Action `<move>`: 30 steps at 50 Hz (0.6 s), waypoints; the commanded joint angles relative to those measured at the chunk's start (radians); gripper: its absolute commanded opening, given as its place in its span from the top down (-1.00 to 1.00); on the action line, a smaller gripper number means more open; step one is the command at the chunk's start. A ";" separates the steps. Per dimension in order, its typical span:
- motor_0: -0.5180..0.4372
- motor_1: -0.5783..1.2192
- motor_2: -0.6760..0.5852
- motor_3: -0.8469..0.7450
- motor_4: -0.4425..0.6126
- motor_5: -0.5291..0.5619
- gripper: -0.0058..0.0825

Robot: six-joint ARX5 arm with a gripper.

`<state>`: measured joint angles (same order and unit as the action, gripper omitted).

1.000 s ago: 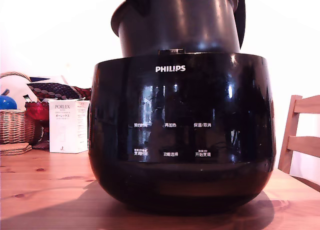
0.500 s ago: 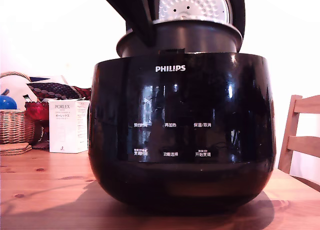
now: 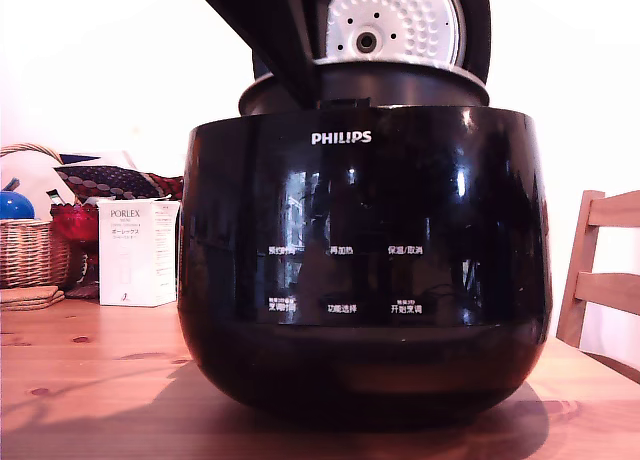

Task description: Place the pot you are holding inside the rice cooker

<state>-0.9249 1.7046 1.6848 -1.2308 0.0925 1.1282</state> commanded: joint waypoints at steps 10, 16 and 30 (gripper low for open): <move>-0.034 0.021 0.004 -0.037 0.070 -0.003 0.92; -0.040 0.022 0.004 -0.033 0.076 -0.003 0.92; -0.039 0.022 0.004 -0.033 0.073 -0.003 0.77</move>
<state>-0.9268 1.7119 1.6848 -1.2343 0.1143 1.1255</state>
